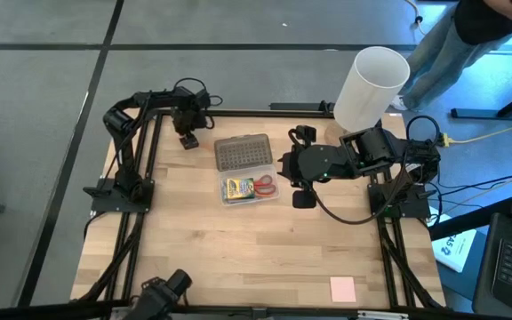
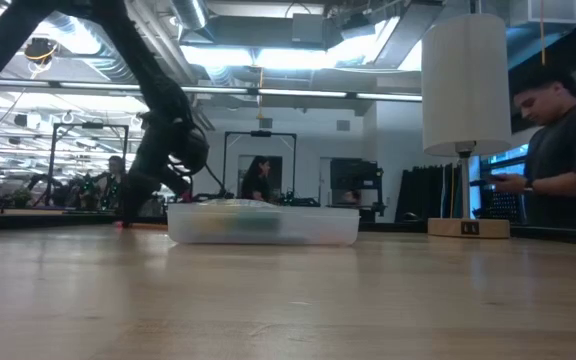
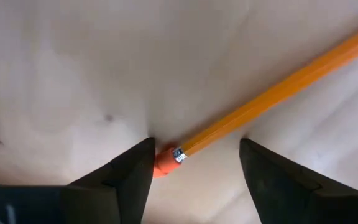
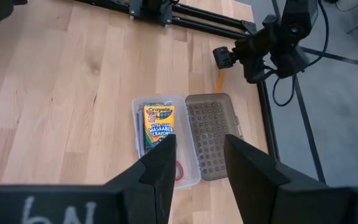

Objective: Pack school essentials
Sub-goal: Put the orange pencil into the black supply box

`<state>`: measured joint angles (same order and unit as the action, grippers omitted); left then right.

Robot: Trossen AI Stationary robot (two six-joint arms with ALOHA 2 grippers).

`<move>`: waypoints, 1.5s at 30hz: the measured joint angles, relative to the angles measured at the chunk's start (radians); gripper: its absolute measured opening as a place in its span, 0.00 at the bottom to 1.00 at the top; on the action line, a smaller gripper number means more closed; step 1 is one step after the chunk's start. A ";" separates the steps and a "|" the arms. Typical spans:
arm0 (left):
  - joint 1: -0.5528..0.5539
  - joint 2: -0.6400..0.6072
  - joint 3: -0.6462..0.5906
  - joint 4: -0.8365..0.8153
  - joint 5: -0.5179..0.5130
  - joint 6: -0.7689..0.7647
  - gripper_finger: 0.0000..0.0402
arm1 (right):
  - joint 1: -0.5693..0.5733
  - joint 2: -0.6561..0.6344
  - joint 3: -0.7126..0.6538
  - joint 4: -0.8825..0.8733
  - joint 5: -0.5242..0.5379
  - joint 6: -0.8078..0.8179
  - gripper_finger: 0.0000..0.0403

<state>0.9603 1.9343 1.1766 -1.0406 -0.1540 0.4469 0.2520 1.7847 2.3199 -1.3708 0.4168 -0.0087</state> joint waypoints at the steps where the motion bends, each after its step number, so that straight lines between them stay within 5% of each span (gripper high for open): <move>1: -0.008 0.001 -0.001 -0.011 -0.004 -0.008 0.57 | 0.000 0.000 0.000 0.000 0.000 -0.002 0.34; 13: -0.057 0.002 -0.003 -0.036 -0.068 -0.024 0.55 | 0.000 0.000 0.000 -0.003 -0.001 -0.003 0.34; 39: -0.062 -0.005 -0.063 0.000 -0.081 -0.019 0.04 | 0.001 0.000 0.000 -0.003 -0.002 0.004 0.34; 45: -0.072 -0.004 -0.063 -0.013 -0.083 -0.023 0.03 | 0.001 0.000 0.000 -0.002 -0.002 0.003 0.34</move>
<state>0.8886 1.9305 1.1133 -1.0539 -0.2371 0.4236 0.2527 1.7847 2.3196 -1.3731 0.4152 -0.0055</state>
